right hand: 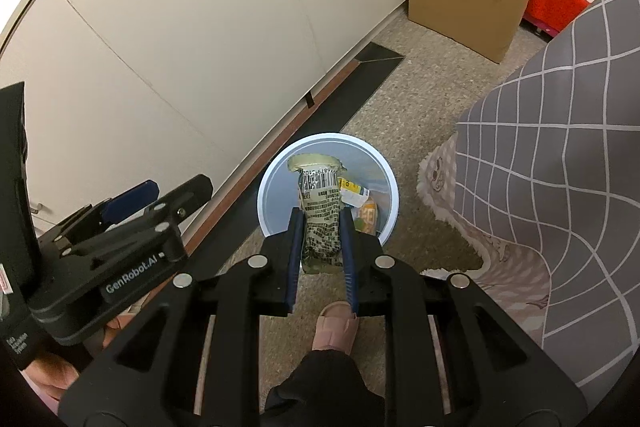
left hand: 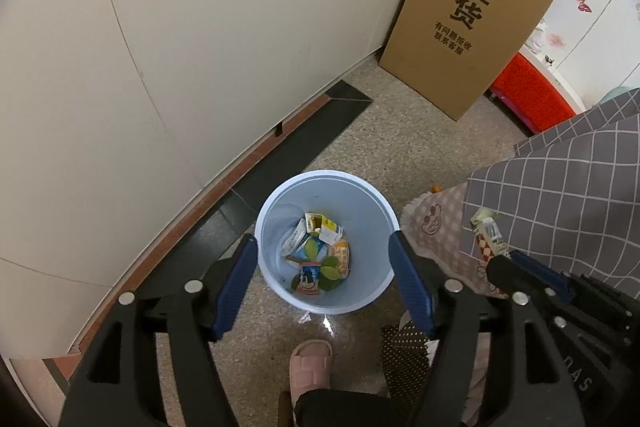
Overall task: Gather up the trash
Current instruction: 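Open both tools to drop the box and packet into the wastebasket, then move both tools back over the table toward the remaining trash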
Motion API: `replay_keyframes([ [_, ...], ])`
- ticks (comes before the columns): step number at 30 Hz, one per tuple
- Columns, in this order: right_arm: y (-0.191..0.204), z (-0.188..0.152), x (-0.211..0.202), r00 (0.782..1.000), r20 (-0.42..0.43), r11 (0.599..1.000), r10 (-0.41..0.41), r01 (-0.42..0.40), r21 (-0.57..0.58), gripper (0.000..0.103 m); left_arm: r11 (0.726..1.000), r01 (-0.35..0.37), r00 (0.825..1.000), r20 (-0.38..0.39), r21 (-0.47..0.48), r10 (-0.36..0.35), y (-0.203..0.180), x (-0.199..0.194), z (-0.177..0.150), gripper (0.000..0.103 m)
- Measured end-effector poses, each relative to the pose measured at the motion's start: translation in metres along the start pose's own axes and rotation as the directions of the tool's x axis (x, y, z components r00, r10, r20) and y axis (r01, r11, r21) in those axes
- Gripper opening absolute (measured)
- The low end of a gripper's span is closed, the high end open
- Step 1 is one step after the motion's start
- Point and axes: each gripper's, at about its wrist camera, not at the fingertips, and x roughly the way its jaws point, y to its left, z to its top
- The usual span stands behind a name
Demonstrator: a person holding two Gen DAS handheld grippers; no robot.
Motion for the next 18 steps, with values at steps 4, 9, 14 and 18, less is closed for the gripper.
replay_keyframes([
  [4,0.001,0.0,0.002,1.0,0.0,1.0,0.005,-0.005,-0.002,0.019,1.0,-0.011,1.0,-0.008,-0.009,0.01,0.005,0.001,-0.002,0.068],
  [9,0.008,0.003,0.006,1.0,0.0,1.0,0.01,-0.01,-0.01,0.019,0.999,-0.025,1.0,-0.017,-0.023,0.025,0.012,0.003,-0.004,0.069],
  [14,0.013,0.009,0.01,0.999,0.026,0.999,0.043,-0.043,-0.009,0.024,0.997,-0.045,0.999,-0.02,-0.055,0.044,0.02,0.004,-0.002,0.069],
  [18,0.014,0.012,0.012,0.996,0.05,0.997,0.074,-0.074,0.012,0.057,0.996,-0.049,0.999,-0.017,-0.074,0.048,0.025,0.002,0.0,0.071],
])
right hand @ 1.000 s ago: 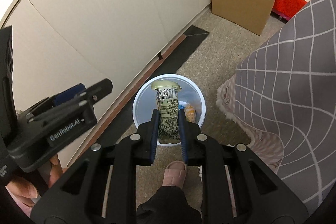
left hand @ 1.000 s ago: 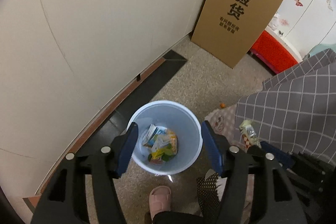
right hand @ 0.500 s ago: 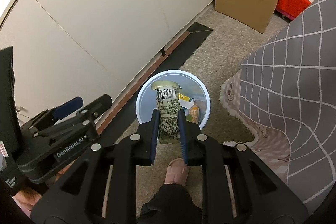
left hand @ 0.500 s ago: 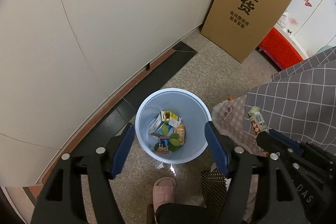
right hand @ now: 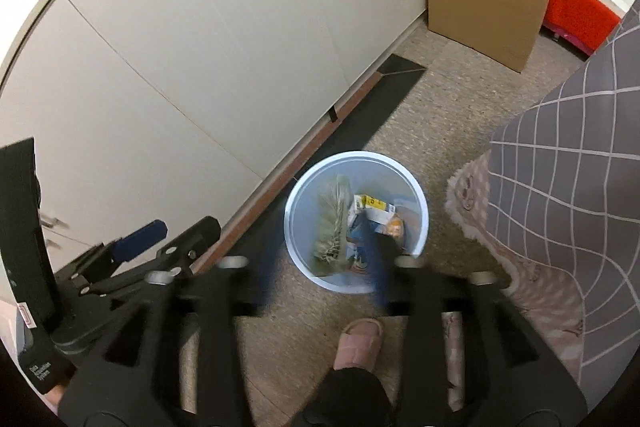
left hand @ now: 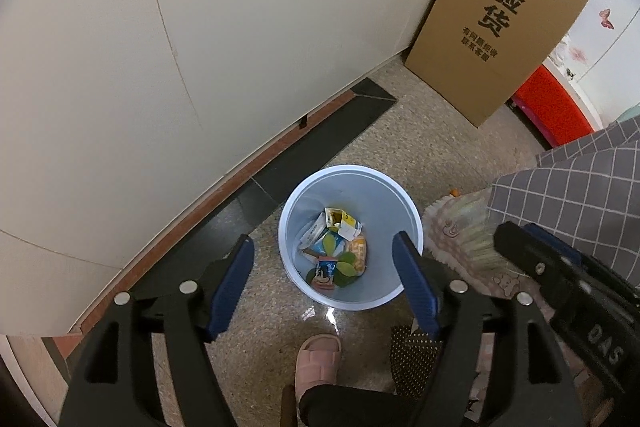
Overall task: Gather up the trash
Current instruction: 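Move both tools back over the table toward the remaining trash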
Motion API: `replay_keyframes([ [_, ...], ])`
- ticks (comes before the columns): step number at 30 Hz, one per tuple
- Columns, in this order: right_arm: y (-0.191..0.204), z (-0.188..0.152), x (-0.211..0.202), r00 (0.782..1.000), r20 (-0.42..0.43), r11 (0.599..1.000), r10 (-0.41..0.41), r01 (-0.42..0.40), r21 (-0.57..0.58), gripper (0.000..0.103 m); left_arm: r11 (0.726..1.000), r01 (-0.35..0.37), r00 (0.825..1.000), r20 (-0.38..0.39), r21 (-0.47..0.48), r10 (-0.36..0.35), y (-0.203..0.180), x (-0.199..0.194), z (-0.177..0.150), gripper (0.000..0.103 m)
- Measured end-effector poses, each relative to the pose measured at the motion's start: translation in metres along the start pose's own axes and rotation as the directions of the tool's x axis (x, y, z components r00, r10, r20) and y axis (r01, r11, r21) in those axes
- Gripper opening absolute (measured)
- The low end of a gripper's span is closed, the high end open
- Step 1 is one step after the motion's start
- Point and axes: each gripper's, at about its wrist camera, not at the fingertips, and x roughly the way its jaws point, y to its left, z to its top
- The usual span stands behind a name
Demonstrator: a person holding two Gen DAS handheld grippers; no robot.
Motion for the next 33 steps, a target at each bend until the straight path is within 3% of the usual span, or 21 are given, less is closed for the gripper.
replay_keyframes([
  [13,0.007,-0.009,-0.029,0.993,0.044,0.992,-0.112,0.114,-0.051,0.061,1.0,0.014,0.999,0.039,0.014,-0.014,0.002,-0.032,-0.008,0.074],
  [18,0.017,-0.01,-0.055,0.994,0.076,0.994,-0.083,0.088,-0.065,0.061,0.998,0.066,0.996,0.054,-0.026,-0.064,0.01,-0.056,-0.013,0.076],
  [23,0.034,-0.01,-0.102,0.99,0.144,0.997,0.0,0.011,-0.078,0.061,0.989,0.121,0.989,0.092,-0.09,-0.113,0.021,-0.088,-0.015,0.076],
  [28,0.043,-0.01,-0.168,0.956,0.273,0.994,0.107,-0.093,-0.062,0.061,0.947,0.251,0.961,0.165,-0.202,-0.22,0.026,-0.132,-0.015,0.076],
  [33,0.031,-0.02,-0.234,0.901,0.428,0.997,0.071,-0.055,-0.049,0.065,0.956,0.273,0.938,0.249,-0.105,-0.24,-0.016,-0.179,-0.019,0.078],
])
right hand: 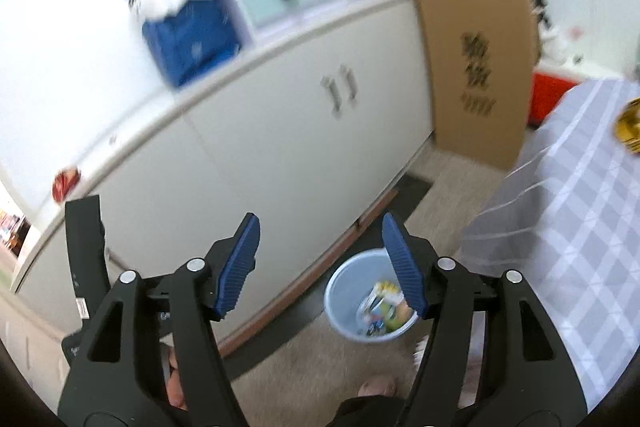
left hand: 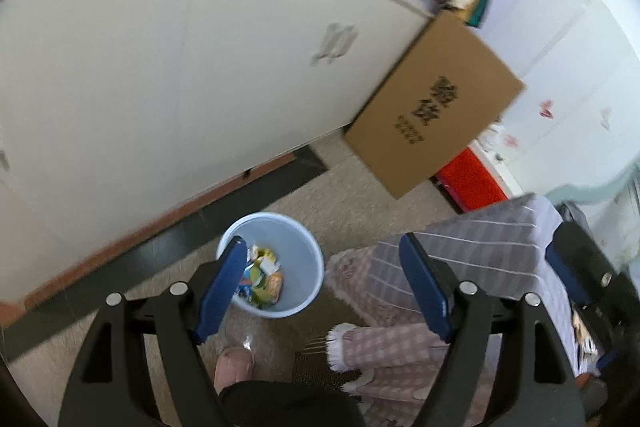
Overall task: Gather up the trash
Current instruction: 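Move both tools back over the table toward the remaining trash, then grasp the tan cloth with the left tool while the right tool grasps the gold-olive box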
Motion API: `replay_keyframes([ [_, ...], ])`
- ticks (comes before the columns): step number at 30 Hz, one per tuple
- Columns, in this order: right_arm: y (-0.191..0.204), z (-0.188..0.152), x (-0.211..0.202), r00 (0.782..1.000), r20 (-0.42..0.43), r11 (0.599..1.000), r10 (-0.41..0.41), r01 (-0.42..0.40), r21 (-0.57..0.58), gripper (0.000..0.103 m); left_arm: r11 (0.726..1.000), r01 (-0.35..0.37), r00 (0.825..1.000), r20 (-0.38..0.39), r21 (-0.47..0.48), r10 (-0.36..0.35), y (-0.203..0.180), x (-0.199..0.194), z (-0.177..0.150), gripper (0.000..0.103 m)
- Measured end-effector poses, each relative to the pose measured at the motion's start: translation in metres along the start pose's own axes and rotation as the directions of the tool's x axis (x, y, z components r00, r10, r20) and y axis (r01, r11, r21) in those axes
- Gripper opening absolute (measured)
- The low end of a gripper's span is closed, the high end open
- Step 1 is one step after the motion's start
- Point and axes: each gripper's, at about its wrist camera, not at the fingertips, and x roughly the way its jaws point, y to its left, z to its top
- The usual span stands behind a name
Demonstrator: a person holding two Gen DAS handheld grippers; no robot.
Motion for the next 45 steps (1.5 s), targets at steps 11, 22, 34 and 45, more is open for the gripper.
replay_keyframes([
  [11,-0.131,-0.007,-0.136,0.947,0.154,0.948,-0.281,0.25,0.195,0.073,0.907,0.114,0.993,-0.023,0.406,-0.114,-0.191,-0.02,-0.056,0.082],
  [22,-0.278,-0.064,-0.263,0.801,0.155,0.747,-0.578,0.443,0.496,0.085,0.578,0.254,0.967,-0.19,0.775,-0.169,-0.371,0.003,-0.16,0.082],
  [34,-0.345,-0.086,-0.274,0.83,0.123,0.694,-0.544,0.362,0.622,0.085,0.424,0.22,0.975,-0.185,0.879,-0.122,-0.452,0.037,-0.207,0.077],
  [45,-0.364,-0.061,-0.24,0.873,0.055,0.713,-0.485,0.359,0.602,0.085,0.392,0.305,0.951,-0.253,0.868,-0.18,-0.455,0.036,-0.204,0.006],
])
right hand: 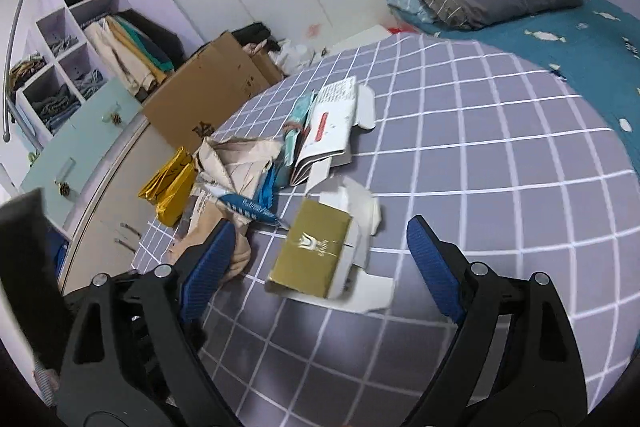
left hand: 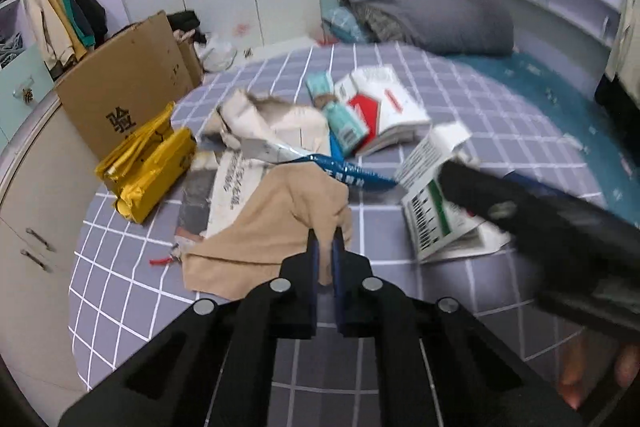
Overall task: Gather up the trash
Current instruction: 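Grasp the tan cloth with the left tool while the right tool grasps the gold-olive box, then carry the tan cloth and gold-olive box over the wastebasket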
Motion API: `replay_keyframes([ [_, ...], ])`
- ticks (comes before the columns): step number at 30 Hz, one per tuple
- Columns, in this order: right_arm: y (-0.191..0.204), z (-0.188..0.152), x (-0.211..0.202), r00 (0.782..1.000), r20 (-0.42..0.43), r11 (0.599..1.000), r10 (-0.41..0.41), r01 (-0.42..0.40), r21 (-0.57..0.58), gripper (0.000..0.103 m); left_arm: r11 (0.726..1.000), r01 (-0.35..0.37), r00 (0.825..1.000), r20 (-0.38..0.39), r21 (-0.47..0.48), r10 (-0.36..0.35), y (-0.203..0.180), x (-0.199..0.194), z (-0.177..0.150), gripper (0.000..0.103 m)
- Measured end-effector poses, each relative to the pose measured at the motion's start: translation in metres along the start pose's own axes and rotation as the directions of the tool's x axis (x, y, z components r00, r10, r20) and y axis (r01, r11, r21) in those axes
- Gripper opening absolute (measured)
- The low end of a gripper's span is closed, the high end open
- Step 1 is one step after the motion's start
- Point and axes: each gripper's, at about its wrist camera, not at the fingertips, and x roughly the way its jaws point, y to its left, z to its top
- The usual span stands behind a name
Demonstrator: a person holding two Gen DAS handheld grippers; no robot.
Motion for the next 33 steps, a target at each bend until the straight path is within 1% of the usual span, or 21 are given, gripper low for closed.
replay_keyframes([
  [1,0.0,0.0,0.002,1.0,-0.009,1.0,0.0,0.0,-0.002,0.084,1.0,0.0,1.0,0.019,0.001,0.0,0.001,-0.004,0.0,0.006],
  [2,-0.001,0.0,0.005,1.0,-0.021,1.0,0.008,-0.008,0.001,0.077,1.0,-0.002,0.999,0.036,0.003,0.002,0.001,-0.008,0.0,0.006],
  [3,-0.002,-0.001,0.007,0.999,-0.034,1.0,0.01,-0.01,0.007,0.065,1.0,-0.004,0.999,0.054,-0.001,0.004,0.003,-0.013,0.0,0.006],
  [4,-0.003,-0.002,0.01,0.999,-0.051,1.0,0.006,-0.006,0.01,0.059,1.0,-0.002,0.998,0.062,-0.007,0.003,0.005,-0.016,0.0,0.006],
  [5,-0.004,-0.003,0.011,0.998,-0.06,1.0,0.004,-0.004,0.01,0.051,1.0,0.001,0.998,0.068,-0.015,0.0,0.006,-0.02,0.0,0.006],
  [7,-0.006,-0.004,0.011,0.997,-0.07,1.0,0.018,-0.017,0.015,0.045,0.999,0.008,0.996,0.087,-0.032,-0.005,0.009,-0.029,0.001,0.006],
  [14,0.005,-0.009,-0.012,1.0,-0.007,0.999,0.011,-0.012,-0.048,0.042,0.997,0.026,0.987,0.16,-0.078,-0.014,0.02,-0.064,-0.003,0.005],
  [17,0.012,-0.011,-0.026,0.999,0.027,0.998,0.02,-0.018,-0.057,0.042,0.99,0.077,0.979,0.199,-0.118,-0.052,0.032,-0.082,-0.003,0.005],
  [18,0.015,-0.011,-0.03,0.999,0.035,0.998,0.025,-0.023,-0.059,0.042,0.986,0.107,0.974,0.212,-0.129,-0.078,0.036,-0.09,-0.003,0.005],
  [19,0.019,-0.011,-0.034,0.998,0.046,0.998,0.032,-0.029,-0.063,0.042,0.982,0.123,0.97,0.226,-0.141,-0.09,0.04,-0.097,-0.004,0.005],
  [21,0.028,-0.011,-0.041,0.997,0.061,0.996,0.038,-0.033,-0.077,0.042,0.979,0.134,0.965,0.244,-0.151,-0.095,0.045,-0.107,-0.005,0.005],
  [27,0.065,-0.015,-0.057,0.993,0.076,0.988,0.094,-0.083,-0.134,0.042,0.97,0.155,0.954,0.282,-0.188,-0.098,0.063,-0.129,-0.014,0.005],
  [33,0.108,-0.026,-0.06,0.989,0.053,0.971,0.141,-0.128,-0.201,0.042,0.95,0.163,0.948,0.311,-0.268,-0.075,0.101,-0.148,-0.037,0.005],
])
